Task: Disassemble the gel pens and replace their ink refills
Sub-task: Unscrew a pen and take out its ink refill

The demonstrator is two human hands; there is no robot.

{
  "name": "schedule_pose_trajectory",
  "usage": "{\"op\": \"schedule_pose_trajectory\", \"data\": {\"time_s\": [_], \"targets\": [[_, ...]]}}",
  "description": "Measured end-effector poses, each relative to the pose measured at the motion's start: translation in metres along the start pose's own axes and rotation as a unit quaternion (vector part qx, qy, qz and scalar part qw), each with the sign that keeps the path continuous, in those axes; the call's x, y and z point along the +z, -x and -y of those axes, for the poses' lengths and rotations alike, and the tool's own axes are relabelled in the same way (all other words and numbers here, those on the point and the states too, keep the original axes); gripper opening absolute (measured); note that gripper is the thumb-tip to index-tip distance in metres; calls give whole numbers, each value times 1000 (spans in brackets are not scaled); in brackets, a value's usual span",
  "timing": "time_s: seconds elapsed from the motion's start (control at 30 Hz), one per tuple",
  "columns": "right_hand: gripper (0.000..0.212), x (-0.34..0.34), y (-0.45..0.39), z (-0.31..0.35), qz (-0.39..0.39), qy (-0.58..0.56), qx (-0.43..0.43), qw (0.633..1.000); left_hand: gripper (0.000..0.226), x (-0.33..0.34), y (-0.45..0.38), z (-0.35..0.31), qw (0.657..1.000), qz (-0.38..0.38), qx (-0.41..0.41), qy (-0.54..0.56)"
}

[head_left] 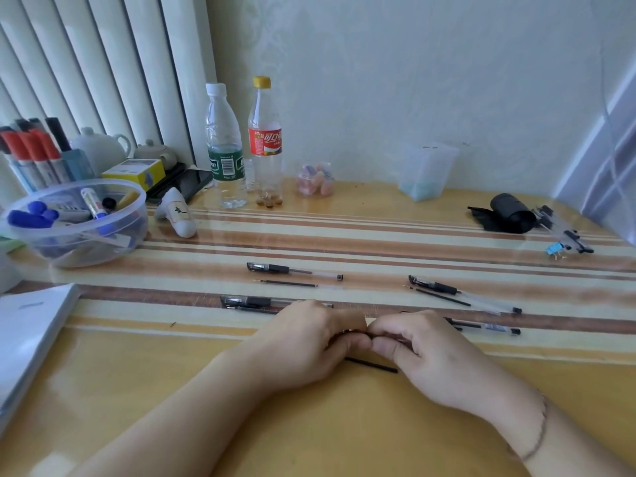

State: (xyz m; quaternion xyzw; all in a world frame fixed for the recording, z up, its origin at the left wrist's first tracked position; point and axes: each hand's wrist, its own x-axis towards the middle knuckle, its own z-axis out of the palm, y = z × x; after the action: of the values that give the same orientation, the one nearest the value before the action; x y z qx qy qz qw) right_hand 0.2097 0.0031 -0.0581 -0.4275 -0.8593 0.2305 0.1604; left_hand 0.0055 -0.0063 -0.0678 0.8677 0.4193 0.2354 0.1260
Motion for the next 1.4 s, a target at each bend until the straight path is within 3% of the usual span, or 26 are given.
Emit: {"op": "schedule_pose_trajectory", "data": {"time_s": [0.27, 0.37, 0.47, 0.67, 0.87, 1.0, 1.07, 1.17, 1.3, 1.4], "targets": [[15, -7, 3, -2, -2, -17, 18, 1000, 9, -2, 7, 5, 994, -40, -41, 89], [28, -11, 4, -3, -6, -23, 14, 1000, 5, -2, 8, 4, 995, -50, -38, 82], [38, -7, 3, -3, -46, -27, 10, 999, 15, 0, 4, 0, 994, -66, -31, 79], [36, 0, 0, 4, -180, 118, -44, 976, 32, 0, 1, 3, 989, -117, -57, 76], [2, 2, -5, 9, -277, 129, -113, 945, 41, 0, 2, 3, 981, -131, -101, 100], [40, -3, -7, 10, -200, 80, -51, 975, 44, -3, 1, 2, 979, -151, -83, 112], [37, -2, -5, 3, -159, 69, -36, 984, 45, -3, 2, 3, 979, -152, -78, 108], [10, -4, -3, 0, -172, 91, -18, 981, 45, -2, 3, 3, 978, -151, -88, 113], [28, -7, 0, 1, -165, 29, -3, 986, 40, -5, 3, 1, 975, -163, -99, 111], [40, -10, 1, 1, -160, 53, -10, 986, 33, -8, 3, 2, 970, -160, -120, 138]]}}
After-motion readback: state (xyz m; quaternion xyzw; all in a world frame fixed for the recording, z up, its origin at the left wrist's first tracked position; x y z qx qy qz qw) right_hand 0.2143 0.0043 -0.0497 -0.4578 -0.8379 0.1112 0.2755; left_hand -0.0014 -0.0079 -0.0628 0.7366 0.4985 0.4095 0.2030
